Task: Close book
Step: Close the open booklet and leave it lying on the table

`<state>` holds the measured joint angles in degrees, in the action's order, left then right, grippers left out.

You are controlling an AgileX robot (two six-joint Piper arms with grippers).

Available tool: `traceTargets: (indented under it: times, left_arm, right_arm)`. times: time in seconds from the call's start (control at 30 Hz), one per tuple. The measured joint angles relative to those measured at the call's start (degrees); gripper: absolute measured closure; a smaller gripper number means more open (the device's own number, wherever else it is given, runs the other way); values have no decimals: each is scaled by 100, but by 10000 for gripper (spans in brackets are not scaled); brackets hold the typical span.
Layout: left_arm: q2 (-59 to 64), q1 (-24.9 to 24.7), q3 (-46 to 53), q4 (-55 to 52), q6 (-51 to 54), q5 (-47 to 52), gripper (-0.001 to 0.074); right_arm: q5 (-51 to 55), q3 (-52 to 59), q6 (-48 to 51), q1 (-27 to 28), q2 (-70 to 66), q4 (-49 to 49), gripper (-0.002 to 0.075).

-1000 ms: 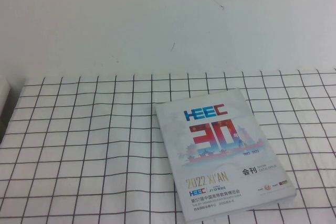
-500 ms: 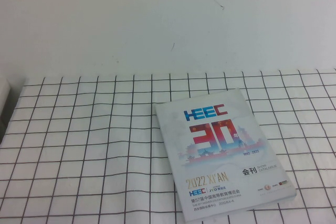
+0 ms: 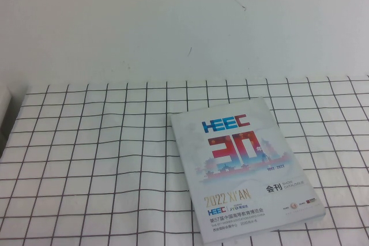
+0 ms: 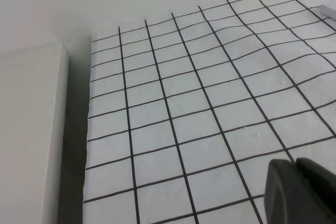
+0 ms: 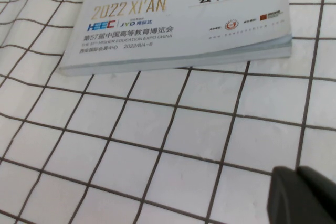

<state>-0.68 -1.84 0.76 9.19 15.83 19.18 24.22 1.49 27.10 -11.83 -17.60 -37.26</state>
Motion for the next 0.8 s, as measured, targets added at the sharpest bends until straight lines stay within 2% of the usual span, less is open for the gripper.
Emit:
traceTargets:
  times: [0.27,0.37,0.6,0.8]
  left_arm:
    - [0,0,0,10,7,10,737]
    - [0,0,0,12,7,10,737]
    - [0,0,0,22,13,10,737]
    - [0,8,0,22,13,10,737]
  right_arm:
    - [0,0,0,0,0,0,729]
    - [-297,11,0,0,0,0,729]
    - [-2173,11,218,0,0,-12,729]
    - [-3855,11,256,0,0,779,729]
